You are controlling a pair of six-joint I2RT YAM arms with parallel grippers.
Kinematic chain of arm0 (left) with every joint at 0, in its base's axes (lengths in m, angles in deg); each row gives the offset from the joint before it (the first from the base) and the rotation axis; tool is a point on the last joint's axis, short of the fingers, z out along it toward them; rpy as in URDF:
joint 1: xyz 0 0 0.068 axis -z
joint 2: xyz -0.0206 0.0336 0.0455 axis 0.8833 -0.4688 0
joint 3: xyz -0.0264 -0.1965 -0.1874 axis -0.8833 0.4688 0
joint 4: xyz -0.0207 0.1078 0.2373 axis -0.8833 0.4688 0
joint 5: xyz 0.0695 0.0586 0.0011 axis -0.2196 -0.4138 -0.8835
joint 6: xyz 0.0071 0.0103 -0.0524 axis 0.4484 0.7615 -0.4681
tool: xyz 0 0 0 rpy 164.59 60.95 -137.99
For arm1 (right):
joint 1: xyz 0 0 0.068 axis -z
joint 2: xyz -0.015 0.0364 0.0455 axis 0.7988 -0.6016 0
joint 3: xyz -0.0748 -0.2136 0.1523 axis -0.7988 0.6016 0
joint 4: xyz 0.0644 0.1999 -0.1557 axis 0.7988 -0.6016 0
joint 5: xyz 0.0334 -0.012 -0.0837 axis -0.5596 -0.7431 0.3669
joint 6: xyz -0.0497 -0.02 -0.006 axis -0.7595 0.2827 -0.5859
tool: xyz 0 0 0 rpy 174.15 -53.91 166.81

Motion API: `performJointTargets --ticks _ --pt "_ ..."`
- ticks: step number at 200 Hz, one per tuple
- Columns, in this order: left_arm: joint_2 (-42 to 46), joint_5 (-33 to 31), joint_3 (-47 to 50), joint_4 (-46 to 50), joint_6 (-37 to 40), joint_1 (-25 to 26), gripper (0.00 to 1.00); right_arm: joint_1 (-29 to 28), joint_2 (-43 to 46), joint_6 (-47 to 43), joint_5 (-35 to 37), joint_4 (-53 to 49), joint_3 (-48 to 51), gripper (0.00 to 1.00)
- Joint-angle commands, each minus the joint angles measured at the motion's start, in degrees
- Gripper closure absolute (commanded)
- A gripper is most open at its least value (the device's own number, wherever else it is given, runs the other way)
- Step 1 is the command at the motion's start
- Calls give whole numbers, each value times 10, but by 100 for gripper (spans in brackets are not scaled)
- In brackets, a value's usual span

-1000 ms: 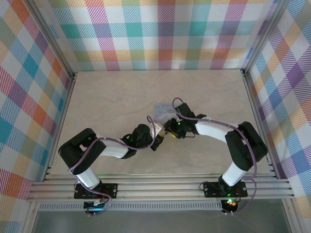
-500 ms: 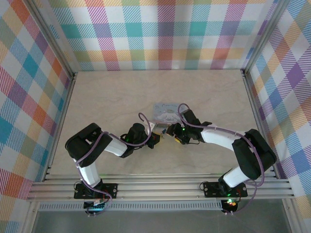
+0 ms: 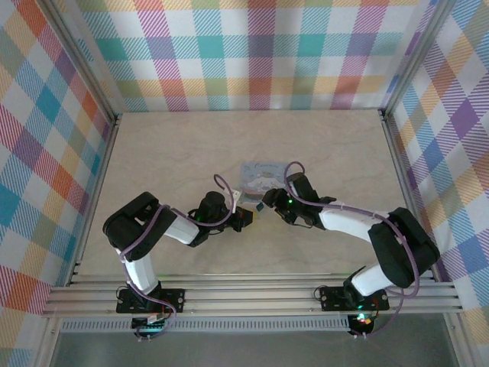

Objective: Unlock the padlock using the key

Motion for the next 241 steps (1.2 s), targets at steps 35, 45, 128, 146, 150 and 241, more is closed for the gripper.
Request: performJointTargets --ticks 35,45,128,146,150,241 --pt "-25 53 -21 -62 -63 -15 100 -20 -50 20 7 75 0 41" --pt "-29 56 -22 -69 -70 -16 100 -23 -54 22 10 77 -3 41" --pt "-45 70 -23 -101 -100 -18 100 -26 -80 27 30 81 -17 48" --pt "-45 70 -23 -99 -101 -18 100 -26 -84 25 31 81 -19 54" --pt "-45 71 -23 -98 -101 -18 100 -26 -85 24 31 81 -20 55" --pt "-44 87 -33 -90 -104 -19 100 -31 -90 12 20 107 -12 59"
